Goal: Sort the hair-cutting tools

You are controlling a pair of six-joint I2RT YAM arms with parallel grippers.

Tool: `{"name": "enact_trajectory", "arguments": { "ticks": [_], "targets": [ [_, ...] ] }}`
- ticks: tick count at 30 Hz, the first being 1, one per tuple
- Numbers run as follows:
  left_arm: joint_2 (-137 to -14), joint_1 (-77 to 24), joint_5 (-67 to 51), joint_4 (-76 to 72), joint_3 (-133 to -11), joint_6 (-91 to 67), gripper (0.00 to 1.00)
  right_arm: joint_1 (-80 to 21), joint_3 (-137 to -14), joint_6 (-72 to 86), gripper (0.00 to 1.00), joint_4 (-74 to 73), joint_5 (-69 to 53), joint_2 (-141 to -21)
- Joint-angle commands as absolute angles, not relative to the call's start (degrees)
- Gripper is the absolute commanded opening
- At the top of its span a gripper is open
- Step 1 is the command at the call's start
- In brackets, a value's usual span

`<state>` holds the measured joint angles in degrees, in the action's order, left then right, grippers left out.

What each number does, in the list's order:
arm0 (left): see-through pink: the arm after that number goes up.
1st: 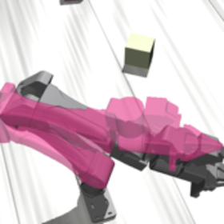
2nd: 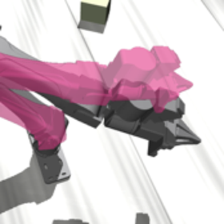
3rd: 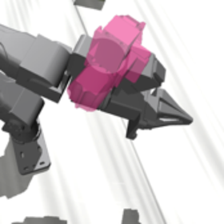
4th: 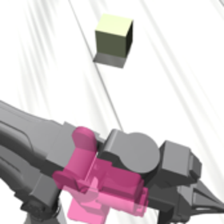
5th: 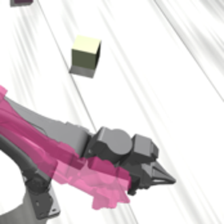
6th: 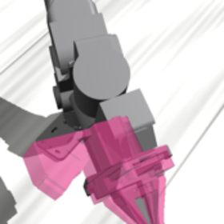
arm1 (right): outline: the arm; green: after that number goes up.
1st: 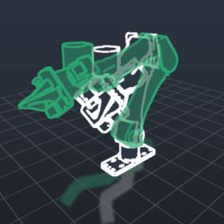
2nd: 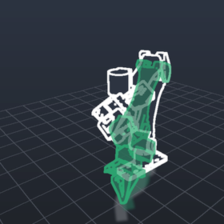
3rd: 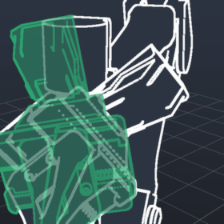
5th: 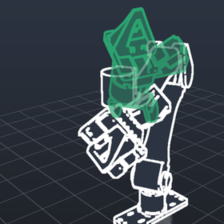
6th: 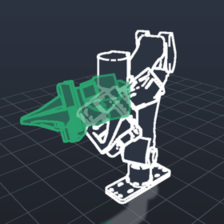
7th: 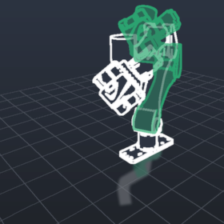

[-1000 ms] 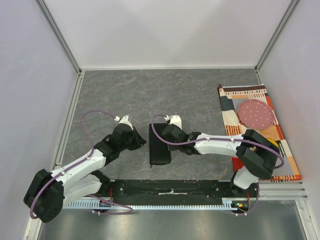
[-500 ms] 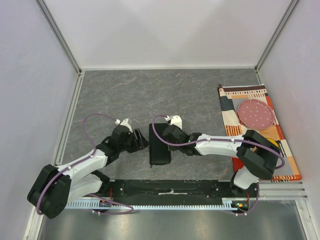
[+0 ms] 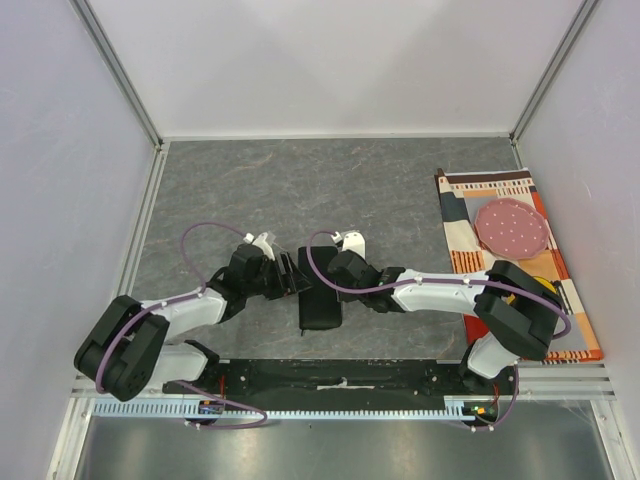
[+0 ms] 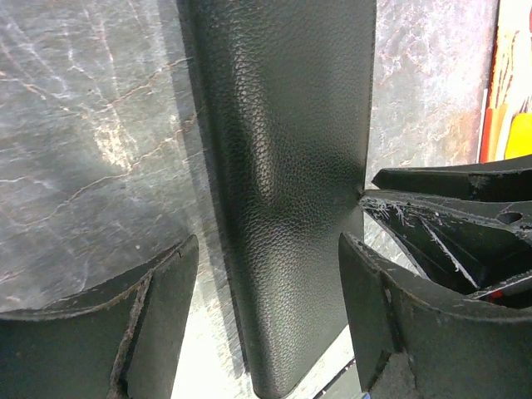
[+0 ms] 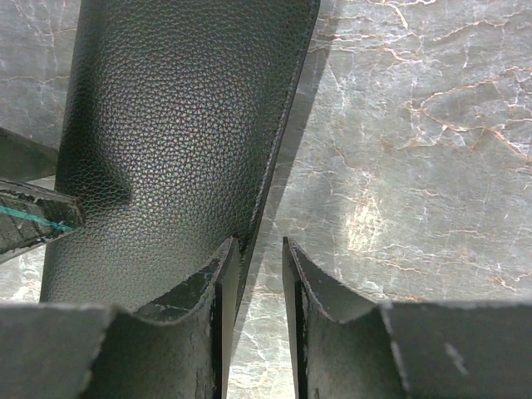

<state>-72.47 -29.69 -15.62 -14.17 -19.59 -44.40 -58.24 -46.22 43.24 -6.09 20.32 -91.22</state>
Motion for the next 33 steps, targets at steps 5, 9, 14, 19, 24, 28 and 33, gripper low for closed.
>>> {"name": "enact_trajectory", "arguments": {
  "ticks": [5, 9, 14, 19, 24, 28, 33],
  "targets": [
    [-76.64, -29.09, -18.28, -16.52, -18.90, -41.84, 0.75, -56.52, -43.33, 42.80, 0.34, -5.36, 16.44, -94.04],
    [-79.45, -29.00, -20.12, -18.71, -18.64, -41.84, 0.75, -55.90, -42.80, 42.98, 0.34, -5.10, 15.91, -94.57],
    [-83.40, -29.00, -22.41, -24.43, -17.05, -43.24, 0.75, -55.55, -42.28, 42.80, 0.34, -5.27, 15.47, -94.75],
    [-88.05, -28.92, -26.18, -29.60, -16.87, -43.68, 0.74, -54.93, -41.92, 42.10, 0.35, -4.92, 14.41, -94.92],
    [-93.68, -28.92, -31.89, -38.04, -15.82, -45.26, 0.71, -54.32, -40.87, 41.49, 0.35, -4.66, 13.89, -95.19],
    [-99.74, -28.92, -36.90, -44.46, -16.35, -46.23, 0.68, -54.05, -40.43, 41.13, 0.35, -4.57, 13.71, -95.27],
    [-108.88, -28.92, -44.46, -55.71, -17.05, -49.21, 0.66, -53.96, -40.43, 40.52, 0.35, -4.75, 13.97, -95.71]
  ]
}}
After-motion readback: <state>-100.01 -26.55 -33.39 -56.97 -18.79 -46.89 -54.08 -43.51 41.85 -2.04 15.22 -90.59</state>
